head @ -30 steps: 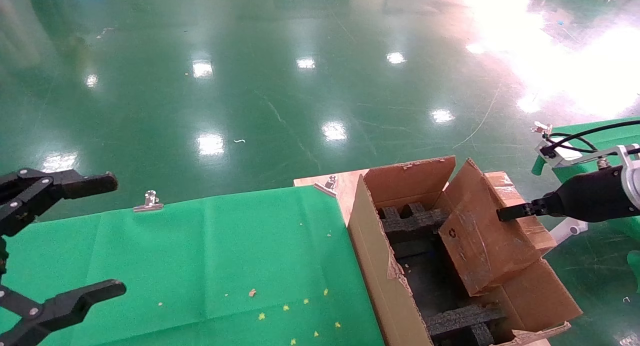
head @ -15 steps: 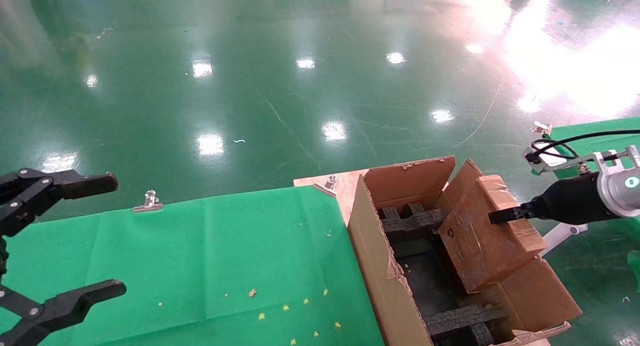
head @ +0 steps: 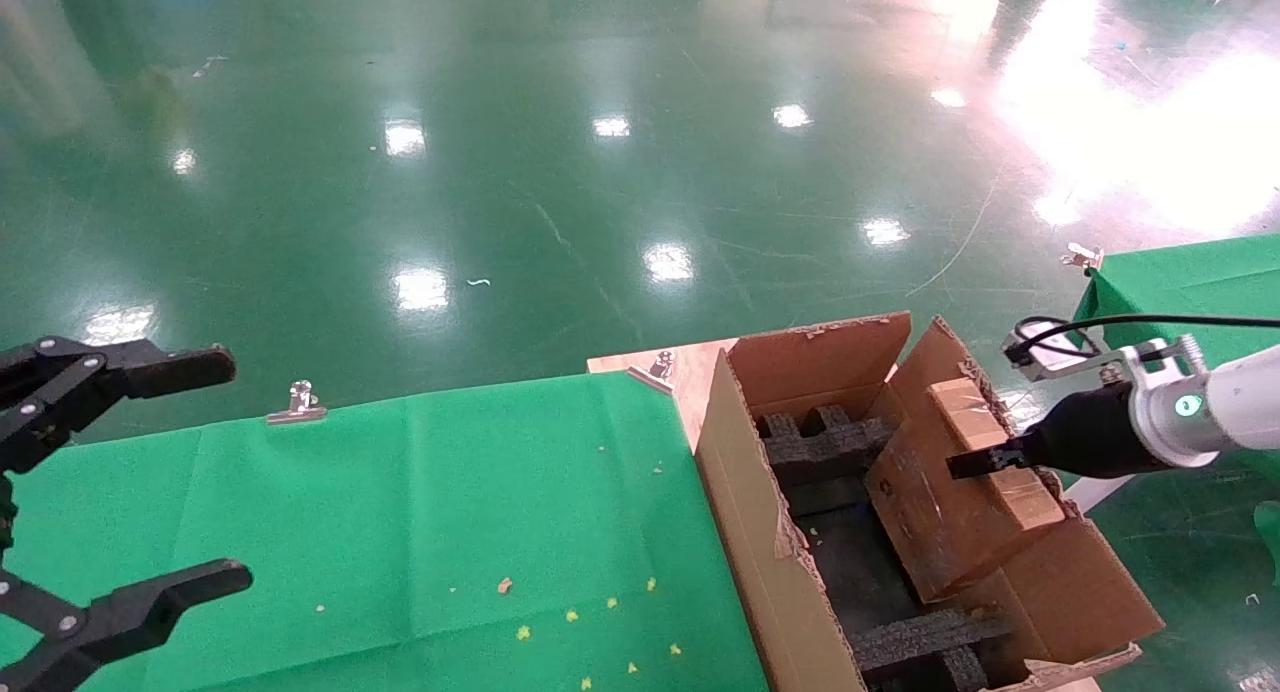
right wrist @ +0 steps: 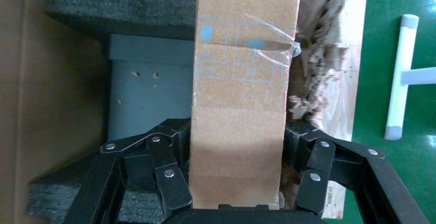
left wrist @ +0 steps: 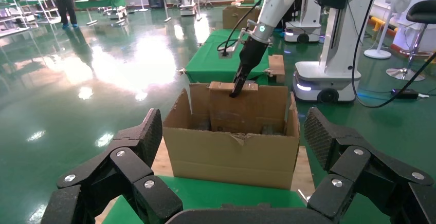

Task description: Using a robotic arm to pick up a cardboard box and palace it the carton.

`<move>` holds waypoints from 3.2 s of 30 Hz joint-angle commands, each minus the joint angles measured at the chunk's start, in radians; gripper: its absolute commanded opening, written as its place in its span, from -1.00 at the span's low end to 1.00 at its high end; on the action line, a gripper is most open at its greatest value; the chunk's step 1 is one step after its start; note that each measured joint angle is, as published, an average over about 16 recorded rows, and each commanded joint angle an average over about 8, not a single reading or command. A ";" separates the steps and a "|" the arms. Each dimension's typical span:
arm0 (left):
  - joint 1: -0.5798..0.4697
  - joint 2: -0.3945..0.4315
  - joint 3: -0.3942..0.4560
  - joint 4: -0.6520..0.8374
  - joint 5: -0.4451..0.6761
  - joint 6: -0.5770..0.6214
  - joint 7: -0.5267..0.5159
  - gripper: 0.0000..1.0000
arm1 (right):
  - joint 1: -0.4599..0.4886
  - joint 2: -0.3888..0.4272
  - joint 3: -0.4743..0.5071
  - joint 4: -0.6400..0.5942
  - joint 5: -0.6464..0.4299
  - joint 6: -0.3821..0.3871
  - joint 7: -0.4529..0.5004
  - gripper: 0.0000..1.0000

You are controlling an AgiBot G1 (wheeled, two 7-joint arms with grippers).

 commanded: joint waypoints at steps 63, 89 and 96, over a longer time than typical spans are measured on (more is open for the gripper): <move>0.000 0.000 0.000 0.000 -0.001 0.000 0.000 1.00 | -0.150 -0.166 0.003 -0.192 0.035 0.068 -0.104 1.00; 0.000 0.000 0.000 0.000 -0.001 0.000 0.000 1.00 | 0.041 0.088 0.162 0.444 0.214 0.053 -0.295 1.00; 0.000 0.000 0.000 0.001 -0.001 -0.001 0.000 1.00 | 0.018 0.118 0.217 0.514 0.358 -0.055 -0.423 1.00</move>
